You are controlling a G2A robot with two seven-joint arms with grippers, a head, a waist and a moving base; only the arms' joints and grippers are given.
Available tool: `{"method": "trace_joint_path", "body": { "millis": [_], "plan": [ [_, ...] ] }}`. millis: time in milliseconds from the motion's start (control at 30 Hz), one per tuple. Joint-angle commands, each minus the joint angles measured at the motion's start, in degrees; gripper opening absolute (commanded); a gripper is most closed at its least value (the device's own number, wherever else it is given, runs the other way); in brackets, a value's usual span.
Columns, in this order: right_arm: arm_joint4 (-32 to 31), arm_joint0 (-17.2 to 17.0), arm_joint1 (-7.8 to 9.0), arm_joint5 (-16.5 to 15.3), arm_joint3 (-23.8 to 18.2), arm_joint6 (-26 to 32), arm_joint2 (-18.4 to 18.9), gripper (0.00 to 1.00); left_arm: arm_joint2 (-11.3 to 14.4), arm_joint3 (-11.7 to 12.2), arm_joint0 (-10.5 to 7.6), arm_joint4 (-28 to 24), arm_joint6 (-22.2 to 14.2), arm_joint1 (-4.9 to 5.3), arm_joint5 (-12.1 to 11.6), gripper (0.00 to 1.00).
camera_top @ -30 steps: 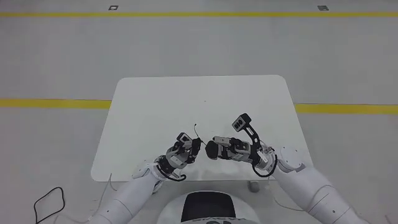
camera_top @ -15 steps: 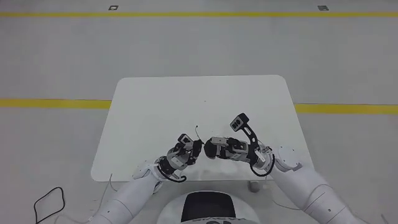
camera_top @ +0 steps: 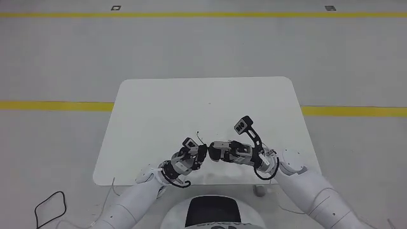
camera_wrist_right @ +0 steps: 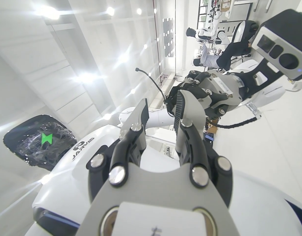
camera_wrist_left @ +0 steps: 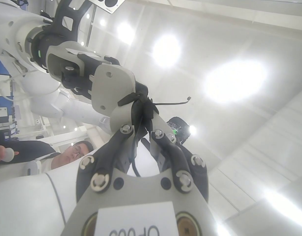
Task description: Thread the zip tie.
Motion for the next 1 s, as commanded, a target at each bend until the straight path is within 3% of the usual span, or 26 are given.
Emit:
{"method": "trace_joint_path", "body": {
  "millis": [0, 200, 600, 967],
  "plan": [
    [-0.1, 0.0, -0.08, 0.0, 0.1, 0.1, 0.1, 0.22, 0.0, 0.0, -0.02, 0.1, 0.0, -0.03, 0.0, 0.00],
    [-0.3, -0.1, -0.35, 0.2, 0.4, 0.2, 0.3, 0.17, -0.1, 0.1, -0.04, 0.5, 0.0, -0.10, 0.1, 0.00],
    [-0.6, -0.6, -0.69, 0.1, 0.6, 0.3, 1.3, 0.19, -0.5, 0.2, 0.21, 0.2, -0.3, -0.26, 0.0, 0.00],
    [-1.1, -0.6, -1.12, 0.6, 0.8, 0.9, 1.5, 0.15, -0.5, 0.6, 0.18, 0.8, 0.0, -0.46, -0.1, 0.00]
  ]
}}
